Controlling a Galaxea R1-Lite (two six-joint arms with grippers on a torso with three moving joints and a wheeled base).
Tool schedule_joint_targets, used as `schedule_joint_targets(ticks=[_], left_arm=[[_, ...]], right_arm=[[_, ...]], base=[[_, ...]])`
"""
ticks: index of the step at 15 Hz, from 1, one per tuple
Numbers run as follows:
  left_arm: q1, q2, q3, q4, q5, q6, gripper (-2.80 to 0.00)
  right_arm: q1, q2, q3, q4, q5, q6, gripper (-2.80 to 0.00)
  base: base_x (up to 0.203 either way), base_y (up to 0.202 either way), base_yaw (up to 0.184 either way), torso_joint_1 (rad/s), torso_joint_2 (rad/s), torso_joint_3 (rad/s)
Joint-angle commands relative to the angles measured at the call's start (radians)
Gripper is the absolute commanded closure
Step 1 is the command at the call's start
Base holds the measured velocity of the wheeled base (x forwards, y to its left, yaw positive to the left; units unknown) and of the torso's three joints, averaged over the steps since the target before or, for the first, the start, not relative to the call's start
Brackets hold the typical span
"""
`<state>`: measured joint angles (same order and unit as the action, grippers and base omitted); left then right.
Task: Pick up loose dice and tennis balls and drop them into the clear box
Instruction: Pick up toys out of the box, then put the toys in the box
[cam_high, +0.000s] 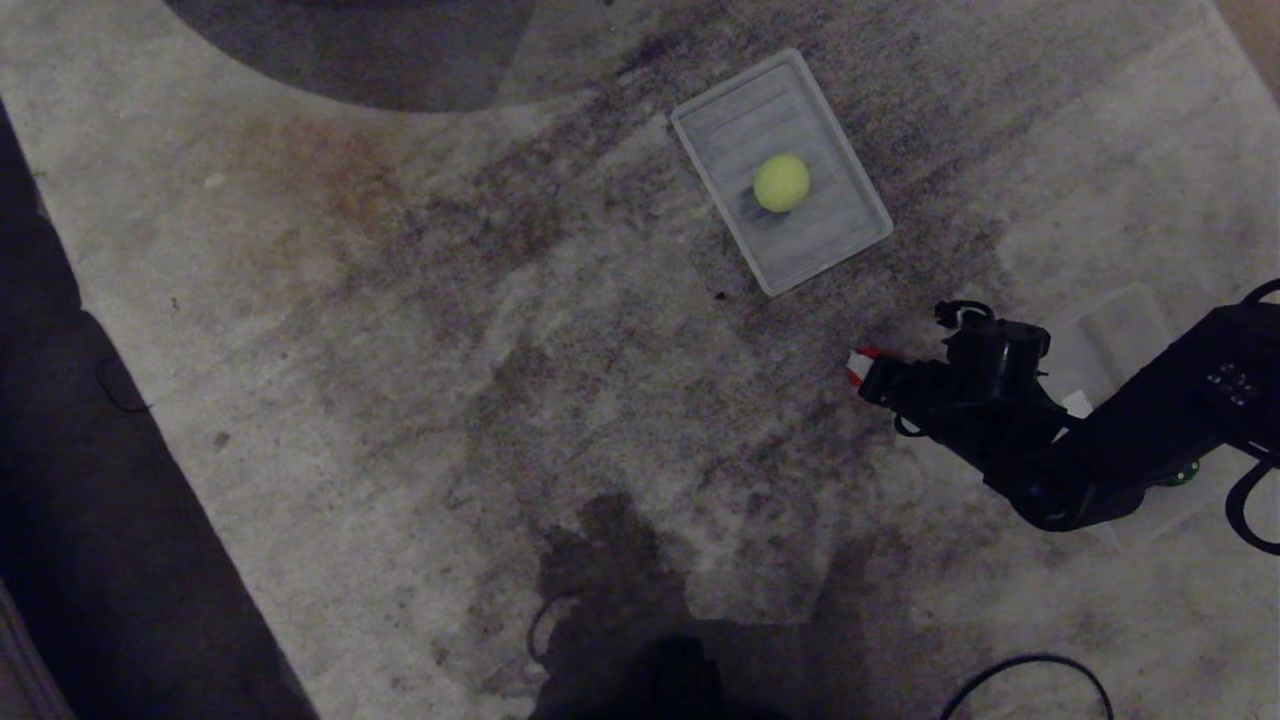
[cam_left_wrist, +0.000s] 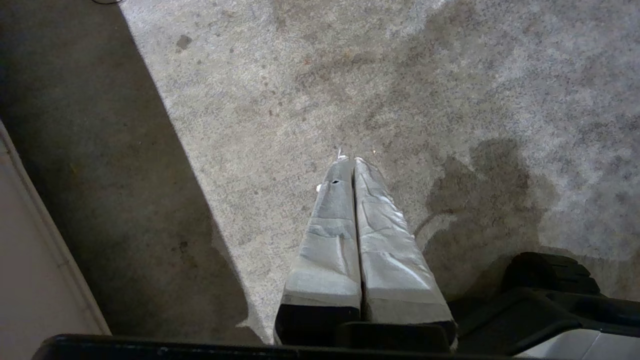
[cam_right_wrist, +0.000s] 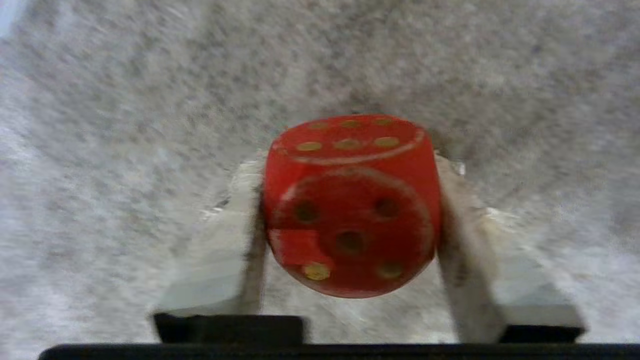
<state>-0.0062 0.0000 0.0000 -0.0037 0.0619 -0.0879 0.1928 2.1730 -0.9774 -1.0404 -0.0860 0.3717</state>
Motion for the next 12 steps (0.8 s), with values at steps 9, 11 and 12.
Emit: schedule_joint_targets(ticks=[9,11,12], left_arm=[[0.000,0.002,0.002,-0.001,0.000,-0.001,0.00],[0.000,0.002,0.002,-0.001,-0.001,-0.001,0.00],[0.000,0.002,0.002,-0.001,0.001,-0.001,0.00]], right_arm=[[-0.010,-0.390,0.228,0.250,-0.004,-0.049,0.00],[-0.029,-0.543,0.316,0.331,-0.009,-0.089,0.00],[-0.053,-0.583,0.359,0.354,-0.030,-0.105,0.00]], base=[[0.000,0.000,0.000,0.000,0.00,0.000],[0.000,0.000,0.000,0.000,0.00,0.000],[0.000,0.000,0.000,0.000,0.00,0.000]])
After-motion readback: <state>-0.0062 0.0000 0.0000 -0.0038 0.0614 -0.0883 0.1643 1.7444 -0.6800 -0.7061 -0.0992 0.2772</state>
